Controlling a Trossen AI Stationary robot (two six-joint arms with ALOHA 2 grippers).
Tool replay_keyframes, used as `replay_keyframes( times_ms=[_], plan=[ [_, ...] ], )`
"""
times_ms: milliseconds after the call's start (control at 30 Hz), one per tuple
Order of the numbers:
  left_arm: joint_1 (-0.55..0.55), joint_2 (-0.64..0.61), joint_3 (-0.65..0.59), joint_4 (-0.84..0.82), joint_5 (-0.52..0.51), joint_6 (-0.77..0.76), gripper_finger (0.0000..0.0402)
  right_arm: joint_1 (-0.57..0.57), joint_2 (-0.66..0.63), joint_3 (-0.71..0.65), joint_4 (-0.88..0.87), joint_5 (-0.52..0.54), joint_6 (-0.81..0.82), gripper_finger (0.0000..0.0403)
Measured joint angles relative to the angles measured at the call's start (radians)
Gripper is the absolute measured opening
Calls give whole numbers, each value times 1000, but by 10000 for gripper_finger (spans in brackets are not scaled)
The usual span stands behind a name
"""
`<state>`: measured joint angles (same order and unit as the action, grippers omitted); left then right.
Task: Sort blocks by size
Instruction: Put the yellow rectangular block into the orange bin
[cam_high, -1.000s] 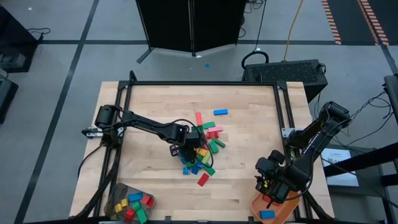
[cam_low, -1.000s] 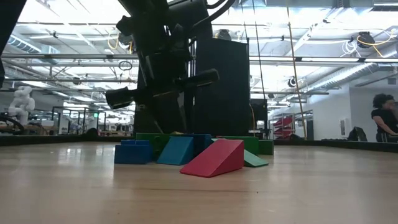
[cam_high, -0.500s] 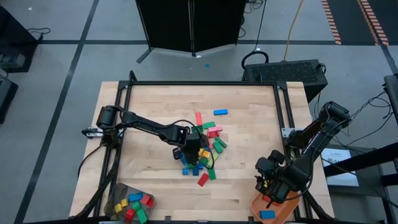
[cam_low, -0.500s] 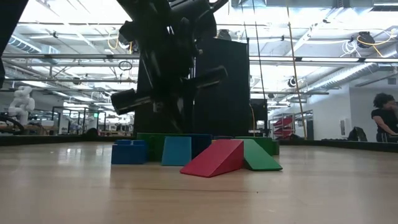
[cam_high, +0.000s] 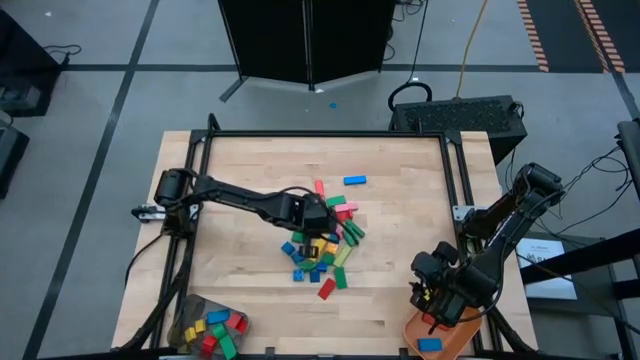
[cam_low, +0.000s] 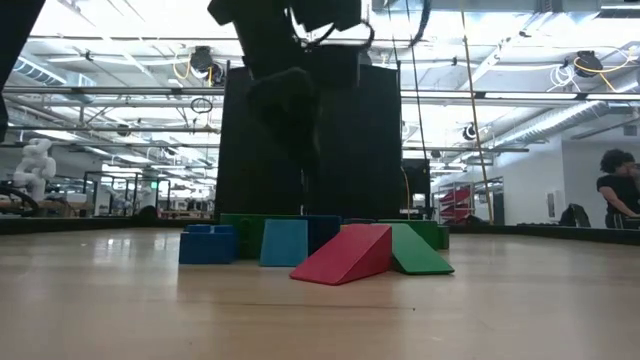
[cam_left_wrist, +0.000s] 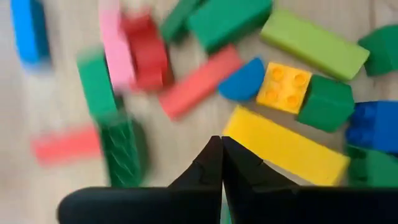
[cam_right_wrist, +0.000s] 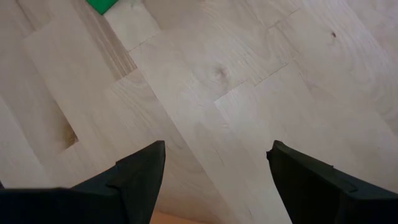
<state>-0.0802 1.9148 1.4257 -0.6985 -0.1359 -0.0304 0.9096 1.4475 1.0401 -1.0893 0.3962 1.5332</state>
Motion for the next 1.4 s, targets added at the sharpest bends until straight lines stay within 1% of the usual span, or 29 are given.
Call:
replay_keyframes(
  times_ms=[133, 300, 367, 467, 567, 633, 800, 967, 1133, 1200, 1400],
  plan=[
    [27, 1, -32, -5, 109, -220, 48, 0, 0, 0, 0, 0, 1, 276],
    [50, 1, -67, 99, 170, -488, 121, 0, 0, 0, 1, -1, 0, 276],
    [51, 1, -67, 150, 183, -534, 152, 0, 0, 0, 1, -1, -5, 276],
    [36, 1, -67, 166, 184, -550, 190, 0, 0, 0, 1, 0, -25, 276],
    [14, 10, -67, 150, 176, -563, 212, 0, 0, 0, 1, 0, -32, 276],
    [2, 23, -67, 131, 168, -554, 220, 0, 0, 0, 0, 0, -23, 276],
    [-39, 66, -67, 140, 150, -542, 224, 0, 0, 0, 11, -1, 59, 276],
    [-66, 117, -62, 150, 91, -600, 224, 0, 0, 0, 14, 0, 69, 276],
    [-65, 159, -61, 169, 80, -646, 218, 0, 0, 0, 14, 0, 85, 276],
    [-58, 171, -61, 164, 81, -647, 202, 0, 0, 0, 15, 0, 104, 276],
    [-37, 193, -60, 152, 67, -645, 125, 0, 0, 0, 16, 6, 131, 276]
  ],
)
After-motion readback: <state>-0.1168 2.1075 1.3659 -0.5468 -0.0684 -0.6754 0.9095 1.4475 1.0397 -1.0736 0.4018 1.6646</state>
